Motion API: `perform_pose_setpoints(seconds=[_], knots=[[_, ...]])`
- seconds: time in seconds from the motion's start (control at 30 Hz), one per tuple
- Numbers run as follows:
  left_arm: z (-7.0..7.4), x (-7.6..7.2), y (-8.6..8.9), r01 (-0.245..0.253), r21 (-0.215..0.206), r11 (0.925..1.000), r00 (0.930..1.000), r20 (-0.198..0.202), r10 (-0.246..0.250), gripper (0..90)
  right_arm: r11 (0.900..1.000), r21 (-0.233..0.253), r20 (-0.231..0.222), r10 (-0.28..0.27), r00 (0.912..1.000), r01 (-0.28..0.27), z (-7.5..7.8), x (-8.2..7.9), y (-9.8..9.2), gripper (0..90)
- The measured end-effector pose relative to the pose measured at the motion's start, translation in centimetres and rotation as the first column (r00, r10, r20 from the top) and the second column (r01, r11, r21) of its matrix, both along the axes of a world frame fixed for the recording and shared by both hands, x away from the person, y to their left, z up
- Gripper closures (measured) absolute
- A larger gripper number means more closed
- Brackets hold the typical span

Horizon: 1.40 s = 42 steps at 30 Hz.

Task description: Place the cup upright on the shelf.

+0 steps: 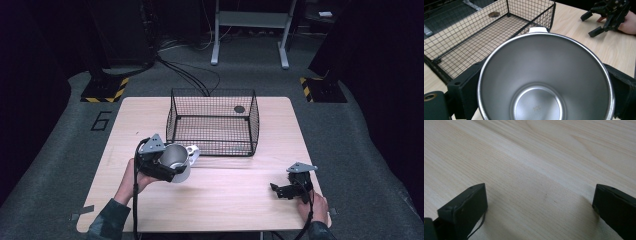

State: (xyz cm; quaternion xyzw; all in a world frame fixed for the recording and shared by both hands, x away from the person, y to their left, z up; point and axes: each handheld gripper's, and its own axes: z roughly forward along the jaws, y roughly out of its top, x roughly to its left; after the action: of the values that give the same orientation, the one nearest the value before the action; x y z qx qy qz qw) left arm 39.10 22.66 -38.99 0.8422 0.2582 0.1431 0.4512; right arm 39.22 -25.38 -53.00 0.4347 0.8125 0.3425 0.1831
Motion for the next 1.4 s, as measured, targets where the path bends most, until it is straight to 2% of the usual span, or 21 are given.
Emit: perform_pose_setpoints(seconds=[0.1, 0.47, 0.57, 0.7, 0.8, 0.87, 0.9, 1.1, 1.4], knots=[[0.4, 0.2, -0.5, 0.004, -0.004, 1.0, 0.9998, 0.018, -0.004, 6.2, 1.0, -0.001, -0.001, 0.0, 1.0, 0.0, 0.0, 0.0, 0.0, 0.0], [1.8, 1.5, -2.0, 0.034, -0.014, 0.9993, 0.9987, 0.038, -0.034, 6.2, 1.0, -0.002, -0.001, 0.0, 1.0, 0.0, 0.0, 0.0, 0.0, 0.0], [2.1, 1.9, -2.3, 0.044, -0.019, 0.9989, 0.9988, 0.023, -0.043, 6.2, 1.0, 0.0, 0.001, 0.002, 1.0, -0.002, 0.0, 0.0, 0.0, 0.0], [2.5, 2.6, -2.6, 0.049, -0.026, 0.9985, 0.9984, 0.029, -0.048, 6.2, 1.0, 0.0, 0.0, 0.002, 1.0, -0.002, 0.0, 0.0, 0.0, 0.0], [2.8, 3.0, -2.8, 0.045, -0.033, 0.9984, 0.9983, 0.039, -0.044, 6.2, 1.0, -0.001, 0.001, 0.002, 1.0, -0.002, 0.0, 0.0, 0.0, 0.0], [3.0, 3.3, -2.9, 0.05, -0.042, 0.9979, 0.9985, 0.024, -0.049, 6.2, 1.0, -0.001, 0.001, 0.002, 1.0, -0.002, 0.0, 0.0, 0.0, 0.0], [3.1, 3.4, -3.0, 0.042, -0.045, 0.9981, 0.9986, 0.035, -0.04, 6.2, 1.0, -0.003, -0.005, 0.002, 1.0, -0.002, 0.0, 0.0, 0.0, 0.0], [3.7, 4.5, -3.3, 0.032, -0.05, 0.9983, 0.9986, 0.043, -0.03, 6.2, 1.0, -0.004, -0.003, 0.003, 1.0, -0.003, 0.0, 0.0, 0.0, 0.0], [4.5, 6.2, -4.1, 0.021, -0.041, 0.9989, 0.9985, 0.052, -0.019, 6.2, 1.0, 0.0, 0.0, 0.001, 1.0, -0.001, 0.0, 0.0, 0.0, 0.0]])
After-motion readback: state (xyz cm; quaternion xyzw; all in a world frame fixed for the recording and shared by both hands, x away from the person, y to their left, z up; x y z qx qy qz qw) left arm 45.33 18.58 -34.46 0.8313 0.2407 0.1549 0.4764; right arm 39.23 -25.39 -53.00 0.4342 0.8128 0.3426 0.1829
